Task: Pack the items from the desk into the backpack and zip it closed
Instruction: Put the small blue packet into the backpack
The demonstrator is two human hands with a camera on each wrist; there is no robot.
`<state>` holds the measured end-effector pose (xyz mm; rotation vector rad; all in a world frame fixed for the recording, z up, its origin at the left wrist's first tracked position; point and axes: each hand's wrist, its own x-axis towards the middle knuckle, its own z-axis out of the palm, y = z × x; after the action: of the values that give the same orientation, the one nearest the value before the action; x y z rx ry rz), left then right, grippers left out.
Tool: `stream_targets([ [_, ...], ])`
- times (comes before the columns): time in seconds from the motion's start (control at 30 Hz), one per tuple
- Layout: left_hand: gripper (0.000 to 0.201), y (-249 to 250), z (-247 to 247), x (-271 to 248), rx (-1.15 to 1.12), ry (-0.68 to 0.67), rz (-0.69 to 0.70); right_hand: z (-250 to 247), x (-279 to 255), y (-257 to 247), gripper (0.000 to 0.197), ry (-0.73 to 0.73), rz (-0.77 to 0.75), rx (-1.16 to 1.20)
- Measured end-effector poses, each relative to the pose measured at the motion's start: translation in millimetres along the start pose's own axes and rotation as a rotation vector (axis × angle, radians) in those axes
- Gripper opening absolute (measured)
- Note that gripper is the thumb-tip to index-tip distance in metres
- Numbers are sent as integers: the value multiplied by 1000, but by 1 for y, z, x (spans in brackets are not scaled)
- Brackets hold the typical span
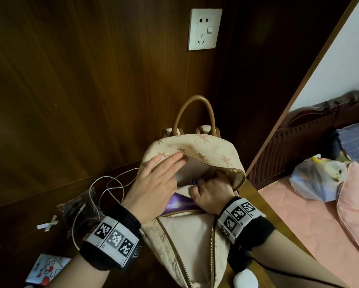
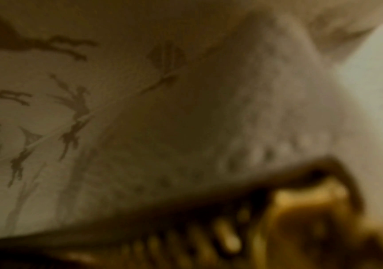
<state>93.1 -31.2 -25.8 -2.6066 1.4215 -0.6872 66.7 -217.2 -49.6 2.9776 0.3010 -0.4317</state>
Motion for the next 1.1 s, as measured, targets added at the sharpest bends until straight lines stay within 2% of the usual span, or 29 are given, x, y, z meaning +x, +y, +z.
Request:
stream_targets([
  [0.07, 12, 0, 0, 1, 0, 1, -6, -4, -4, 1, 32, -51, 79, 99],
  [0.13, 15, -1, 2, 1, 8, 7, -17, -4, -9, 2, 32, 77, 70, 114],
  [0.17, 17, -1, 2, 2, 11, 9, -23, -3, -12, 2, 35, 166, 28, 82],
  [0.2, 17, -2, 2, 3, 11, 8, -30, -5, -13, 2, 44, 228, 5, 146],
  [0.27, 14, -2, 1, 3, 5, 6, -41, -9, -23, 4, 56, 230, 34, 330],
  [0.37, 13, -5, 2, 3, -15, 15, -46, -18, -36, 6, 42, 191, 22, 416],
  [0.43, 20, -5, 2, 3, -31, 29, -37, -26, -48, 9, 38, 148, 49, 483],
  [0.57, 30, -8, 1, 4, -29, 24, -29, -43, -73, 13, 34, 187, 73, 648],
  [0.63, 25, -9, 1, 3, -25, 16, -23, -49, -86, 15, 33, 233, 76, 668],
  [0.7, 11, -8, -1, 1, -36, 25, -20, -53, -98, 14, 32, 278, 92, 693],
  [0.8, 7, -7, -6, -1, -81, 71, -11, -54, -113, 7, 30, 338, 114, 732],
  [1.0, 18, -12, -28, -17, -289, 261, -13, -50, -130, -15, 33, 463, 136, 802],
  [1.1, 27, -12, -47, -29, -392, 296, -68, -58, -133, -29, 40, 556, 126, 794],
])
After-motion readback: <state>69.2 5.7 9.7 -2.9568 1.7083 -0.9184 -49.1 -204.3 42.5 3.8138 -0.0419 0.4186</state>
